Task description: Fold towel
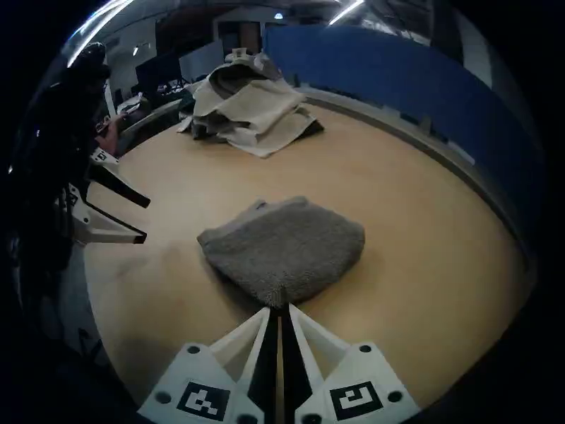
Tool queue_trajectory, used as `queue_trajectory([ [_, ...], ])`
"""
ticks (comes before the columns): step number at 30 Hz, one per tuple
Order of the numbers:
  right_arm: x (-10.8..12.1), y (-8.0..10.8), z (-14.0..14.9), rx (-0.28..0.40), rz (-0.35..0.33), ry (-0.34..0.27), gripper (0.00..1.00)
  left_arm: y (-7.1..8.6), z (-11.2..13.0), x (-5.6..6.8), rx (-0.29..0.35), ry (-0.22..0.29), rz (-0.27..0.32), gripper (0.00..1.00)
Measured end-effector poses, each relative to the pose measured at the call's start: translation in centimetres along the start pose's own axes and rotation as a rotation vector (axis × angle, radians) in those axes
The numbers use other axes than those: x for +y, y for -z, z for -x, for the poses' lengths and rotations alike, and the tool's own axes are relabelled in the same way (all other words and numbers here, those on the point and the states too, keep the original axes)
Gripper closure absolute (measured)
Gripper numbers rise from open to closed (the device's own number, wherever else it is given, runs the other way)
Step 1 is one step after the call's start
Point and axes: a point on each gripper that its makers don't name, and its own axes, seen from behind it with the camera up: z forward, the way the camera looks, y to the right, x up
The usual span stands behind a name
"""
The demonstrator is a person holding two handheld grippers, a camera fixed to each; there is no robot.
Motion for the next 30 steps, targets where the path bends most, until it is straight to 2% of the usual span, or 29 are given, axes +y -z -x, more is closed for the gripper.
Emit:
queue_trajectory([
  [8, 0.7, 2.7, -2.4, 0.043, 0.006, 0.022, 0.97, 0.0, -0.8, 0.3, 0.007, -0.018, 0.001, 0.13],
  [17, 2.7, 6.6, -4.3, 0.087, 0.055, 0.068, 0.98, 0.0, -1.8, 0.5, 0.019, -0.036, 0.000, 0.13],
  [30, 8.2, 13.0, -6.6, 0.162, 0.149, 0.032, 0.98, 0.0, -3.3, 1.7, 0.038, -0.043, 0.005, 0.13],
])
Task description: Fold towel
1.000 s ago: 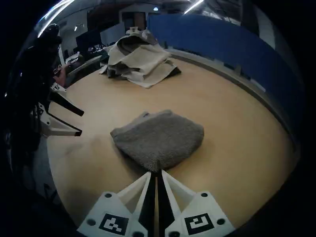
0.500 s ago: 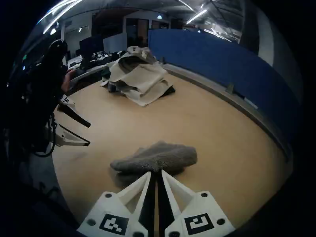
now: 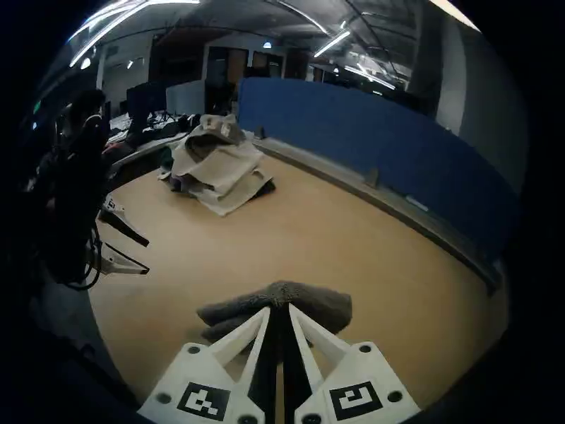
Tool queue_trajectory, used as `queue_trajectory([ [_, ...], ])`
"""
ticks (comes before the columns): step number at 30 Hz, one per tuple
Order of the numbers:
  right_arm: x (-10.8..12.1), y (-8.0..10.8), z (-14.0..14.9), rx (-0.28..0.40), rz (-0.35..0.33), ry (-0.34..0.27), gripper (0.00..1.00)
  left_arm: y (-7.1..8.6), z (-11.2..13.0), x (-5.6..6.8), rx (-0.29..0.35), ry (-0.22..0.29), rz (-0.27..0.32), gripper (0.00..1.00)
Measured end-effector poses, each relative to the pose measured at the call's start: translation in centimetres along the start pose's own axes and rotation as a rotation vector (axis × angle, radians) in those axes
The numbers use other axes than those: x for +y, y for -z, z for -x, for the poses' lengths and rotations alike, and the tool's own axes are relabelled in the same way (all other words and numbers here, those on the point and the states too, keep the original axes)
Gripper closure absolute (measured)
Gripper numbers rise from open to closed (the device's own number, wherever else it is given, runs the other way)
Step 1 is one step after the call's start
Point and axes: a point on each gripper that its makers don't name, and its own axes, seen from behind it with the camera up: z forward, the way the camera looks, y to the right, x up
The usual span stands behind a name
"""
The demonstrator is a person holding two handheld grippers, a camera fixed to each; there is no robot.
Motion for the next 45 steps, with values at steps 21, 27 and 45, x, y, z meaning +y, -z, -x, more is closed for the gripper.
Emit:
queue_trajectory([
  [21, 15.5, 7.0, 0.5, 0.010, 0.215, -0.056, 0.98, -0.2, -1.8, 1.9, 0.008, -0.011, -0.006, 0.14],
  [27, 21.0, 8.2, 2.5, -0.021, 0.287, -0.080, 0.98, -0.3, -1.9, 2.1, 0.006, -0.005, -0.013, 0.14],
  [45, 31.4, 6.8, 5.1, -0.061, 0.405, -0.160, 0.98, -0.3, -1.7, 2.6, -0.008, -0.007, -0.034, 0.13],
])
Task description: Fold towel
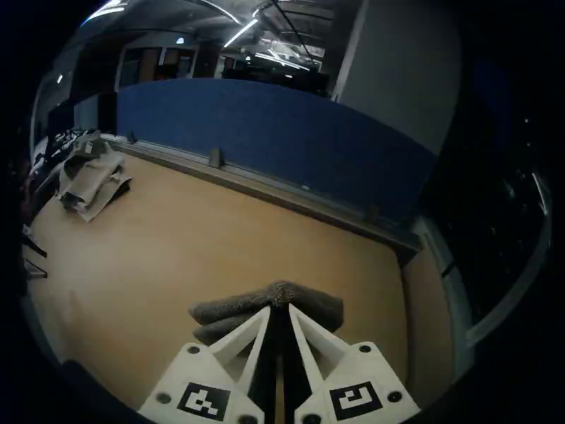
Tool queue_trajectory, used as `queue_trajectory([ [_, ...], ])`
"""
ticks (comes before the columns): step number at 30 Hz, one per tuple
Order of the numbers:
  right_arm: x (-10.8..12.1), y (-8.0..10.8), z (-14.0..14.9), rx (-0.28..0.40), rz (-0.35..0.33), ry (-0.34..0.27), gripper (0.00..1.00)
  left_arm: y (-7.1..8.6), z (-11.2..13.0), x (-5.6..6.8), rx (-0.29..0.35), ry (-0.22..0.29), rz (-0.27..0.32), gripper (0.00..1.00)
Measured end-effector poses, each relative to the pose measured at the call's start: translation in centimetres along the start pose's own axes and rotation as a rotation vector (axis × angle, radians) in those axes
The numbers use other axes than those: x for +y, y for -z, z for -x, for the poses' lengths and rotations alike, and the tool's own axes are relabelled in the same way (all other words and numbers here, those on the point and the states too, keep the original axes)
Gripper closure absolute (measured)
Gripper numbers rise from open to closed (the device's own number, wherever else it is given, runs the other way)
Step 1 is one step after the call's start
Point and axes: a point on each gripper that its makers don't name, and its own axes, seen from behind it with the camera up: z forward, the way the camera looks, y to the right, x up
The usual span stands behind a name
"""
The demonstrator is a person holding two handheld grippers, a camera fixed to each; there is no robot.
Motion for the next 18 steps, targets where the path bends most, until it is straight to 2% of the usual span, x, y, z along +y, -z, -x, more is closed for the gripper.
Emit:
queue_trajectory([
  [11, 0.3, -3.8, -2.0, 0.025, -0.013, -0.009, 0.98, -0.1, 0.2, 0.1, -0.009, 0.007, -0.015, 0.13],
  [14, -0.2, -4.7, -1.0, 0.013, -0.027, -0.021, 0.98, -0.1, 0.3, 0.2, -0.013, 0.010, -0.019, 0.13],
  [18, -0.7, -5.6, 2.4, -0.033, -0.042, -0.044, 0.98, -0.2, 0.4, 0.4, -0.018, 0.009, -0.022, 0.13],
])
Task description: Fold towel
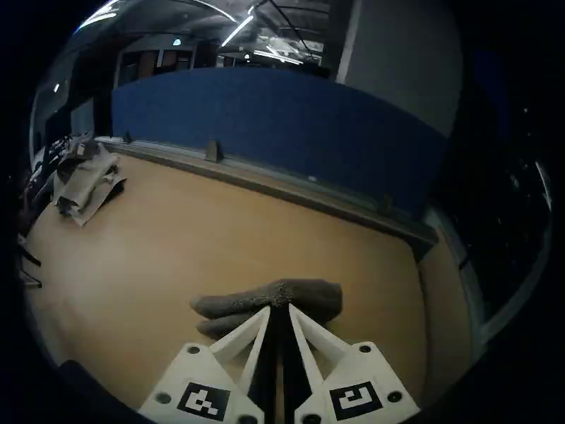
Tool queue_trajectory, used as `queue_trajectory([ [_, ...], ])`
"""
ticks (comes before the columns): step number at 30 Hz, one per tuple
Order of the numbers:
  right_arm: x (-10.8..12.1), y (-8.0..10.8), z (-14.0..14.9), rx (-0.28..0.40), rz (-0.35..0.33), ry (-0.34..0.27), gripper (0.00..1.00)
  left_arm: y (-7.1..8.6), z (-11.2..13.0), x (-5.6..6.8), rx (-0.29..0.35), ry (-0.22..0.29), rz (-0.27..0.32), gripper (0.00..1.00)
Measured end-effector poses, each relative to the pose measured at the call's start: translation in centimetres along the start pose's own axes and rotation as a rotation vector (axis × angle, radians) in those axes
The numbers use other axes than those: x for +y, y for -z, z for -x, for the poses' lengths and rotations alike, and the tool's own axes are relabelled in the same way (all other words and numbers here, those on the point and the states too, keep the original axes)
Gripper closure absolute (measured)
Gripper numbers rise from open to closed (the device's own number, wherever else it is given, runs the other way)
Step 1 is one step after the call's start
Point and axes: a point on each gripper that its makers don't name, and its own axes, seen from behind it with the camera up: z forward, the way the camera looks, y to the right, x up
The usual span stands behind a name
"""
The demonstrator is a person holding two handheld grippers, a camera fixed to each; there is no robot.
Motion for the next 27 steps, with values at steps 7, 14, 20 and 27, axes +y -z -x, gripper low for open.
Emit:
queue_trajectory([
  [7, 0.6, -0.1, 5.8, -0.068, 0.004, -0.040, 0.98, -0.2, 0.1, 0.3, -0.006, -0.004, -0.004, 0.13],
  [14, 1.5, 0.7, 9.6, -0.102, 0.014, -0.074, 0.98, -0.2, 0.1, 0.6, -0.010, -0.007, -0.005, 0.13],
  [20, 2.3, 1.3, 12.2, -0.116, 0.040, -0.116, 0.98, -0.5, 0.2, 1.0, -0.015, -0.012, -0.003, 0.13],
  [27, 3.4, 1.9, 15.9, -0.152, 0.097, -0.178, 0.97, -0.5, 0.1, 1.3, -0.017, -0.016, -0.003, 0.13],
])
